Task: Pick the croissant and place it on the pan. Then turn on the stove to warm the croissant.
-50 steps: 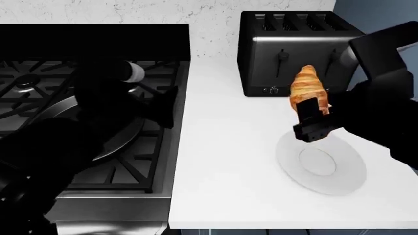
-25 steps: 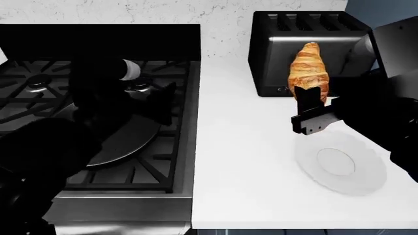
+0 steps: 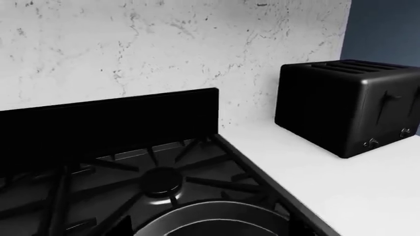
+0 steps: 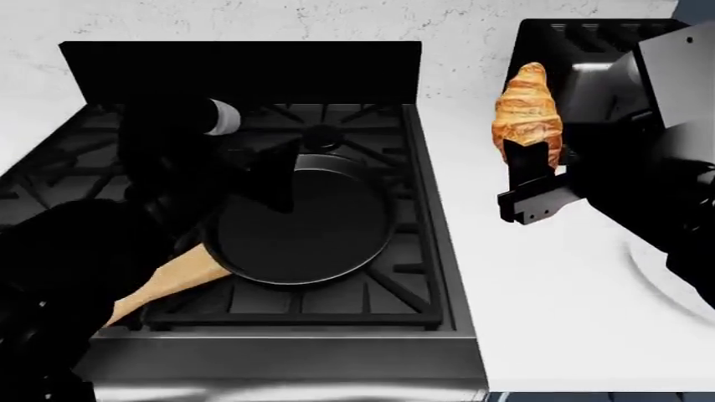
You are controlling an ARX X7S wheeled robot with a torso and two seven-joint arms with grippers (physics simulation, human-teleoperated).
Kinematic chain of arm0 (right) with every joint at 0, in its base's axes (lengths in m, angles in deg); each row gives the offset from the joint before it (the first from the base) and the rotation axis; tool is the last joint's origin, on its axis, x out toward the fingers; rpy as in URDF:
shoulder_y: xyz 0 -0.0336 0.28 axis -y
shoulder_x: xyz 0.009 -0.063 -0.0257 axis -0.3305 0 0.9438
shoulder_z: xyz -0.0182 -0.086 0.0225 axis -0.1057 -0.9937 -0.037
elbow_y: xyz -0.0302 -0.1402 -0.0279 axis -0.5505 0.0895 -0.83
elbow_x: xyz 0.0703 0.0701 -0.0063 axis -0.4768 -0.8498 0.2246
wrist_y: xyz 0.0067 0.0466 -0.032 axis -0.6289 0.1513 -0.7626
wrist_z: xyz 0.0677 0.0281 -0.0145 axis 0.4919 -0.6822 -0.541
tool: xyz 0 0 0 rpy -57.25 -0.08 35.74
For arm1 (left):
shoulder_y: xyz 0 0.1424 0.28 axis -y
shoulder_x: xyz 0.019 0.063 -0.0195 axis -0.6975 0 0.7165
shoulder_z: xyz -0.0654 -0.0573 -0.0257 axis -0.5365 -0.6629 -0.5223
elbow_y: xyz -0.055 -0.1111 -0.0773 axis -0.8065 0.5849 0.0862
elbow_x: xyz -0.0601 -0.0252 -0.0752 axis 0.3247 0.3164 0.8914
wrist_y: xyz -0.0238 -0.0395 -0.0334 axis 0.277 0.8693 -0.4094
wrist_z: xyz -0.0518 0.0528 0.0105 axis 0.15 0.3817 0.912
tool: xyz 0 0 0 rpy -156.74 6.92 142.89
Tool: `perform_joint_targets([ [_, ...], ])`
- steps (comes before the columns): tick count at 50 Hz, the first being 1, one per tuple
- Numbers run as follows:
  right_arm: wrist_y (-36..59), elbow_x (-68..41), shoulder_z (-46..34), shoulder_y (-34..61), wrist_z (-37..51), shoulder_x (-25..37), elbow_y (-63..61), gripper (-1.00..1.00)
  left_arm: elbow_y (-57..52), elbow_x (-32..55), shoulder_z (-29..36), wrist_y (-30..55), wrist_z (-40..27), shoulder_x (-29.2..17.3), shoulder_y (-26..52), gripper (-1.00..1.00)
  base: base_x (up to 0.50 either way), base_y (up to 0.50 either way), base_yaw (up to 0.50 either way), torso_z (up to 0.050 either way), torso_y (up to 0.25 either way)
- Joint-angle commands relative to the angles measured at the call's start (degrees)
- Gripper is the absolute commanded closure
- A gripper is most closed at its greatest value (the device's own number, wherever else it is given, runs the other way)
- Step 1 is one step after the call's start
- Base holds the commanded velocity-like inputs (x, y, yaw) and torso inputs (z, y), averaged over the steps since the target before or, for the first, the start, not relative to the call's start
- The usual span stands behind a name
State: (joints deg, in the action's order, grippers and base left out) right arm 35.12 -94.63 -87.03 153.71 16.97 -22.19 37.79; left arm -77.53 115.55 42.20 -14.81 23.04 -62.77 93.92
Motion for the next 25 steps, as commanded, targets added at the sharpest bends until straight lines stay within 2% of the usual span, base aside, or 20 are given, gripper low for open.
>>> perform_joint_targets([
  [1, 0.70, 0.99, 0.22, 0.46, -0.53, -0.16, -0.14, 1.00, -0.14, 0.23, 0.25, 0.10, -0.28, -0.19, 0.21, -1.00, 0.00, 0.50, 0.00, 0.000, 0.000],
  [25, 0.71, 1.32, 0.28, 0.39, -0.64, -0.46, -0.07, 1.00, -0.91, 0.95, 0.10, -0.06, -0.80, -0.68, -0.09, -1.00, 0.00, 0.50, 0.00, 0.000, 0.000],
])
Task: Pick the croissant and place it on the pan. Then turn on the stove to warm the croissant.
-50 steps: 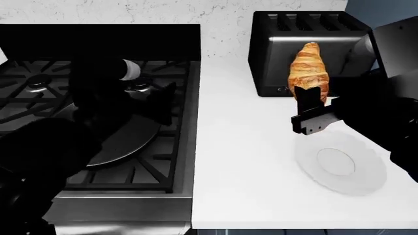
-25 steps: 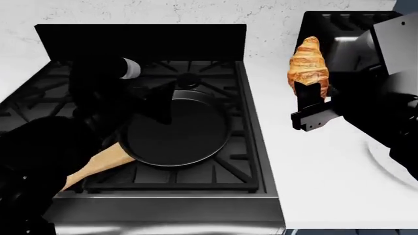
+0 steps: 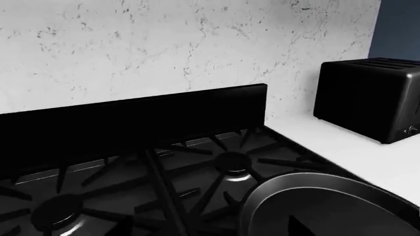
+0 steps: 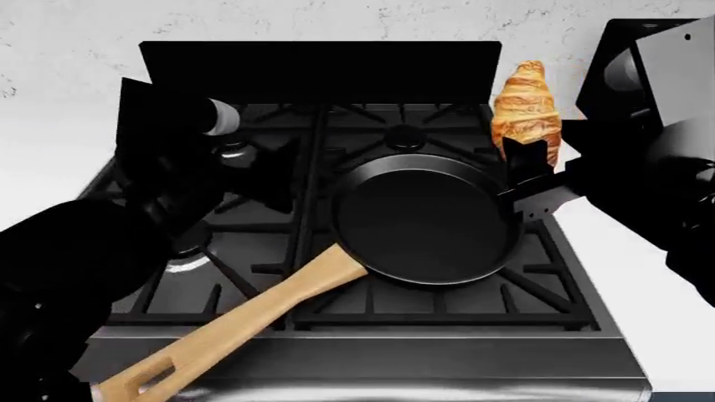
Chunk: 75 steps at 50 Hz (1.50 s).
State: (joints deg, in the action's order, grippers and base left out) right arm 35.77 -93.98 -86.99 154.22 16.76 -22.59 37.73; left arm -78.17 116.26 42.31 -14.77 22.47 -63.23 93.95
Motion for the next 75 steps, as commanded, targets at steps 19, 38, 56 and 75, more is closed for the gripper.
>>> perform_joint_targets([
  [19, 10.66, 1.93, -2.85, 8.24, -7.15, -5.58, 11.04, 1.00, -0.27, 0.55, 0.21, -0.38, -0.51, -0.62, -0.30, -1.00, 0.00, 0.01, 0.00, 0.000, 0.000],
  [38, 20.24, 18.74, -12.28, 20.49, -32.27, -18.40, 33.03, 1.00, 0.66, 0.37, 0.96, -0.75, -0.74, -0.84, 0.59, -1.00, 0.00, 0.00, 0.00, 0.000, 0.000],
  [56, 20.09, 33.15, -25.74, 25.33, -55.56, -29.91, 48.70, 1.00, -0.81, 0.96, 1.69, 0.08, -1.24, -1.36, 2.07, -1.00, 0.00, 0.00, 0.00, 0.000, 0.000],
  [75, 18.83, 38.85, -33.45, 24.27, -65.45, -34.99, 54.96, 1.00, -1.08, 1.25, 2.03, -0.24, -1.52, -1.65, 2.13, -1.00, 0.00, 0.00, 0.00, 0.000, 0.000],
])
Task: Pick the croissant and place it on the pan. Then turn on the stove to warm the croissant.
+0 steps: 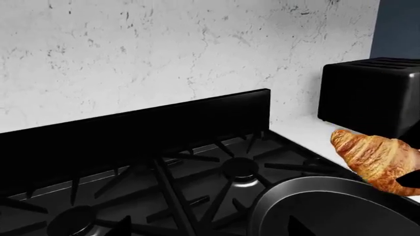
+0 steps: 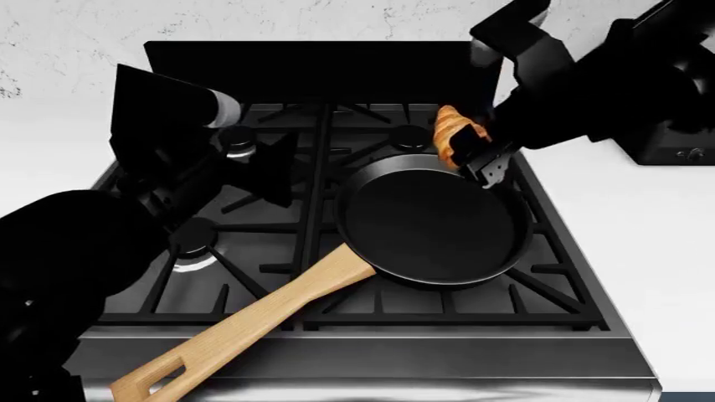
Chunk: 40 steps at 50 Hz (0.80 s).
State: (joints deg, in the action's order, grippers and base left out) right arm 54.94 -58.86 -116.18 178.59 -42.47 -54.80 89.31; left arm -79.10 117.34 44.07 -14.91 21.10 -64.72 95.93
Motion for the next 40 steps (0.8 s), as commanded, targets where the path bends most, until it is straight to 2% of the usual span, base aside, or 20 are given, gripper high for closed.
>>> perform_joint_targets([
  [1, -0.38, 3.84, -4.44, -0.18, -6.45, -2.91, 3.50, 1.00, -0.17, 0.21, 0.26, -0.09, -0.16, -0.20, 0.15, -1.00, 0.00, 0.00, 0.00, 0.000, 0.000],
  [40, -2.53, 6.62, -9.89, -3.27, -14.96, -6.23, 5.64, 1.00, 0.70, 0.52, 1.03, -1.18, -0.09, -0.82, 0.29, -1.00, 0.00, 0.00, 0.00, 0.000, 0.000],
])
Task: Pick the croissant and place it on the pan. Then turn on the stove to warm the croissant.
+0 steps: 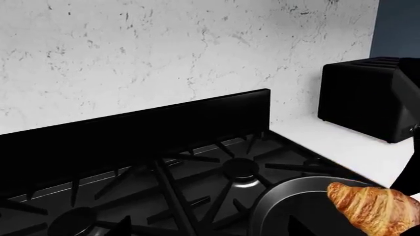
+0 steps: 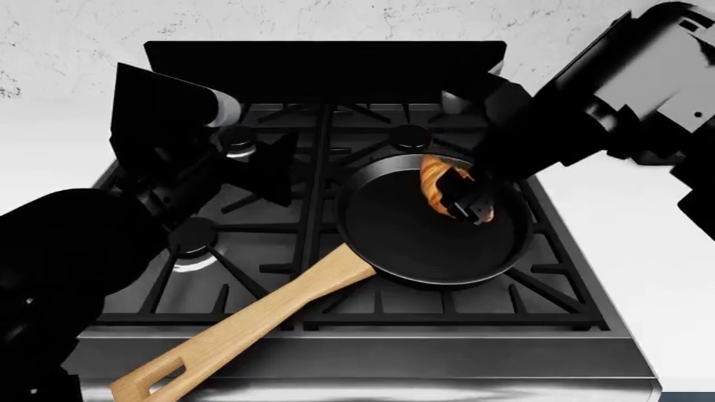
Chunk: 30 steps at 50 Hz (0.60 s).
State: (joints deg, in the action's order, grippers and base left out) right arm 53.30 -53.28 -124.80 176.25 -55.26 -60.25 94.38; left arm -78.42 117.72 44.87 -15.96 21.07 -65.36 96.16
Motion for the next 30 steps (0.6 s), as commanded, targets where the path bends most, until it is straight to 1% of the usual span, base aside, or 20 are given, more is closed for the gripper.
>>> perform_joint_targets([
  [1, -0.97, 1.11, -1.38, -1.05, -2.34, -0.86, 0.67, 1.00, 0.00, 0.16, 0.26, -0.15, -0.07, -0.19, 0.07, -1.00, 0.00, 0.00, 0.00, 0.000, 0.000],
  [14, -1.09, 1.56, -2.09, -1.54, -3.08, -1.35, 1.21, 1.00, 0.03, 0.34, 0.22, -0.45, -0.32, -0.38, -0.08, -1.00, 0.00, 0.00, 0.00, 0.000, 0.000],
  [15, -1.03, 1.60, -2.17, -1.54, -3.11, -1.36, 1.20, -1.00, 0.00, 0.37, 0.19, -0.47, -0.35, -0.40, -0.10, -1.00, 0.00, 0.00, 0.00, 0.000, 0.000],
  [30, -0.46, 1.44, -1.88, -1.10, -2.39, -1.20, 0.78, -1.00, 0.47, 0.46, 0.52, -1.06, -0.26, -0.53, -0.31, -1.00, 0.00, 0.00, 0.00, 0.000, 0.000],
])
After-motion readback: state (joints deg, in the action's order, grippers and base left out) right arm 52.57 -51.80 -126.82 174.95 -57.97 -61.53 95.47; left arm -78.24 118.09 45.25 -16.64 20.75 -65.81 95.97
